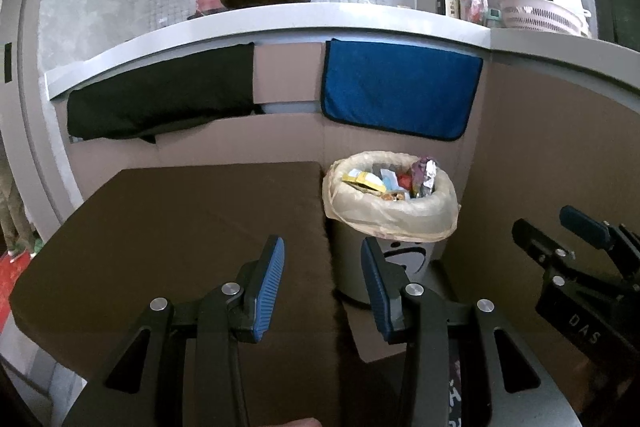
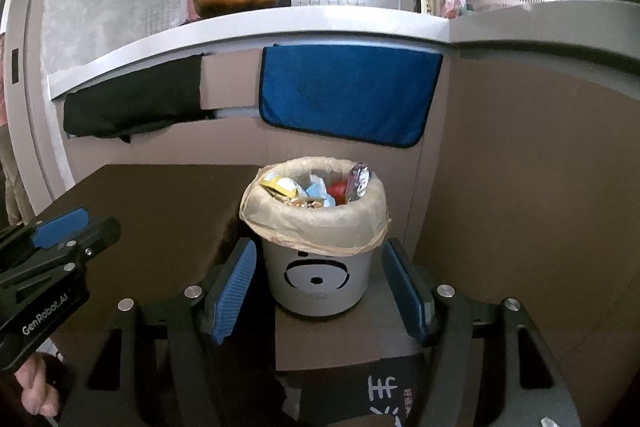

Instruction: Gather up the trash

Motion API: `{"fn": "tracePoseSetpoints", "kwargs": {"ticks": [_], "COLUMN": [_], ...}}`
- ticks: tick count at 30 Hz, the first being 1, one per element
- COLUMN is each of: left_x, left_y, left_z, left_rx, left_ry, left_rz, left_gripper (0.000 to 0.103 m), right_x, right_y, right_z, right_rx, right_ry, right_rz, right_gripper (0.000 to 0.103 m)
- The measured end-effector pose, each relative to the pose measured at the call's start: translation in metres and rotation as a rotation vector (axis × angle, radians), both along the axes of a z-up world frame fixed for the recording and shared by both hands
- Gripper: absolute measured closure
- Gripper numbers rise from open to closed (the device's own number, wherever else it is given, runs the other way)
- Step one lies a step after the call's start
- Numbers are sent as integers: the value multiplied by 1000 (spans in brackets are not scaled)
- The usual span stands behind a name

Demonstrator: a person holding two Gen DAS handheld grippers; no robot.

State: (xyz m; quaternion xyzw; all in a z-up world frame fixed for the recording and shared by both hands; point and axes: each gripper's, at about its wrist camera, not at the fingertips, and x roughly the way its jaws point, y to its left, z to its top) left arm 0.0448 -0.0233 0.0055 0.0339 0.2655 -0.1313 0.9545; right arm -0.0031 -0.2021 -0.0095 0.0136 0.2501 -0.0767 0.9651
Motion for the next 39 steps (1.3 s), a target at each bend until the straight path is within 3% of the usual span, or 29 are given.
{"fn": "tracePoseSetpoints", "kwargs": {"ticks": [8,39], "left_x": [-2,-13], "left_y": [11,6], "left_z": [4,14], "left_rx": [-25,-25], "left_ry": [-10,-51], "left_rz": [33,14], "left_gripper": [62,61], "right_x": [-4,-13], "right_y": [3,-3], "right_z": [2,12], "right_rx": [1,3], "right_ry": [-2,-42], "right_rz": [1,-19], "right_gripper": [40,40]}}
